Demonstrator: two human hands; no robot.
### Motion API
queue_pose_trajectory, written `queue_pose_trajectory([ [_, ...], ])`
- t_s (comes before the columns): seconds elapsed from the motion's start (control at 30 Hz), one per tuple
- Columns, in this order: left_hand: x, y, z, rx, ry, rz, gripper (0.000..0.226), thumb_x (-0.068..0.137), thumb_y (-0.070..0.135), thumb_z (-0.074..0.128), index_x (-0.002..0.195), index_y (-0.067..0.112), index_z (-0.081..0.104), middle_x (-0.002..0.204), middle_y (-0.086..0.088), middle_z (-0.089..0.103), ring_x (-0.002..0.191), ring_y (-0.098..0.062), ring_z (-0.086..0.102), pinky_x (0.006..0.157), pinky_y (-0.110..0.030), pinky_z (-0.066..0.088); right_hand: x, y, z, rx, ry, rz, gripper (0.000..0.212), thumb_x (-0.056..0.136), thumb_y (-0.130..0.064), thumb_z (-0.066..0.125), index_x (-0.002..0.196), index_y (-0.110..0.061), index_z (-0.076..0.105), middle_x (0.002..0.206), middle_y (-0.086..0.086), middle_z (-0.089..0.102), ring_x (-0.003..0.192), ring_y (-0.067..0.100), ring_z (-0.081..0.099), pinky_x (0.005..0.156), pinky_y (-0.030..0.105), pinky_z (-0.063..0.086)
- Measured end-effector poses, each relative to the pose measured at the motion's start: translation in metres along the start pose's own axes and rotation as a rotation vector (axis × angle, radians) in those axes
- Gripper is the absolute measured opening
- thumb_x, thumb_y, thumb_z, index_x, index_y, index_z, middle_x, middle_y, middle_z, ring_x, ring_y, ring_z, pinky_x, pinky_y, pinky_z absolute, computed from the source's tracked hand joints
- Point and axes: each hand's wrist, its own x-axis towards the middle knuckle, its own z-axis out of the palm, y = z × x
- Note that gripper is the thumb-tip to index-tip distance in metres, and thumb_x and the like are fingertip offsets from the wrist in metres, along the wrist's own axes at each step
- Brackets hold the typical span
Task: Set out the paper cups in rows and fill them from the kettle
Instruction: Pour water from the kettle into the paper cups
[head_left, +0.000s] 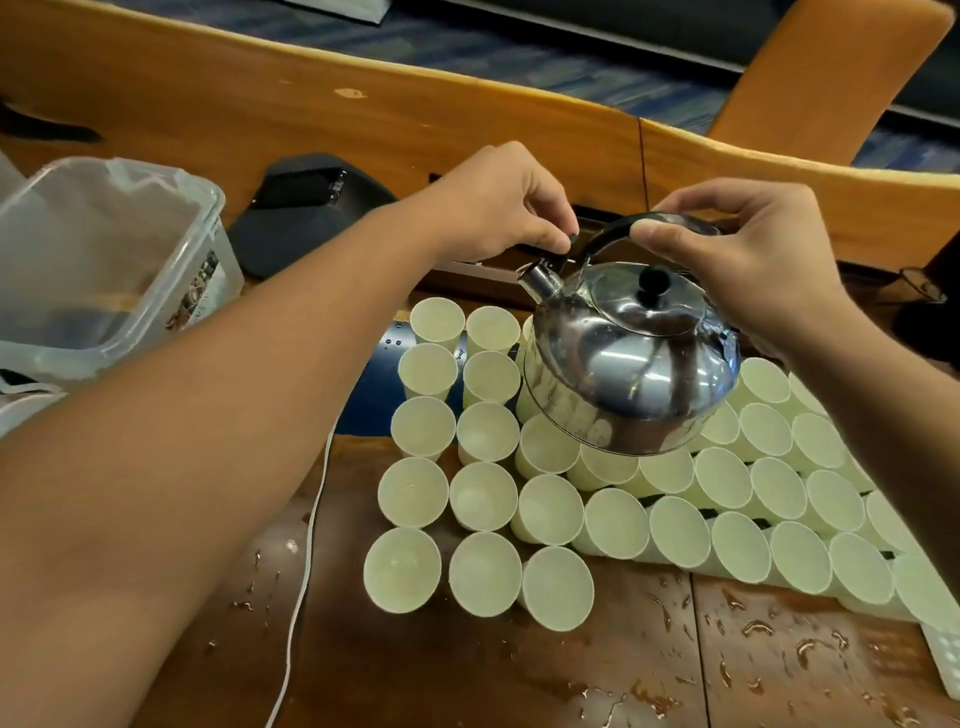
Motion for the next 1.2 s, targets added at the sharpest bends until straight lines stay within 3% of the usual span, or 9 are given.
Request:
queue_pose_trajectory([
  [0.23,0.01,-0.017,0.013,-0.037,0.01,-0.027,0.014,0.087,0.028,0.073,0.101,0.03,0.076,0.084,0.024,0.066,0.077,0.014,0.058,0.066,-0.007,0.038,0.014,0.009,0.007,-0.042,-0.054,0.01,0.024,0.077,-0.046,0.079,0.092,-0.028,0.075,0.087,-0.011,0.071,0.074,0.004,0.063,0.064,0.02,0.048],
  [0.47,0.014,-0.028,0.018,-0.051,0.01,-0.052,0.015,0.088,0.027,0.073,0.102,0.03,0.076,0.084,0.024,0.066,0.076,0.015,0.058,0.064,-0.006,0.039,0.02,0.01,0.012,-0.091,-0.089,0.017,0.026,0.079,-0.045,0.078,0.095,-0.024,0.075,0.092,-0.005,0.071,0.086,0.015,0.068,0.076,0.04,0.059],
  [0.73,0.017,-0.031,0.022,-0.053,-0.001,-0.053,0.015,0.089,0.027,0.072,0.103,0.029,0.076,0.089,0.02,0.066,0.084,0.003,0.059,0.068,-0.012,0.038,0.024,0.011,0.014,-0.105,-0.105,0.03,0.027,0.08,-0.044,0.077,0.096,-0.022,0.075,0.093,-0.003,0.071,0.086,0.016,0.068,0.075,0.039,0.059],
  [1.03,0.019,-0.035,0.025,-0.061,0.001,-0.047,0.013,0.089,0.027,0.072,0.1,0.032,0.076,0.086,0.024,0.064,0.078,0.017,0.055,0.06,-0.003,0.037,0.024,0.01,0.014,-0.121,-0.107,0.035,0.03,0.08,-0.044,0.078,0.098,-0.021,0.075,0.091,-0.003,0.071,0.084,0.017,0.069,0.074,0.039,0.059],
  [1.2,0.021,-0.034,0.025,-0.081,-0.005,-0.043,0.014,0.089,0.026,0.072,0.102,0.03,0.076,0.09,0.022,0.067,0.084,0.003,0.061,0.067,-0.011,0.04,0.024,0.009,0.013,-0.124,-0.104,0.04,0.028,0.08,-0.044,0.078,0.097,-0.022,0.075,0.09,-0.003,0.071,0.083,0.017,0.069,0.073,0.041,0.06],
])
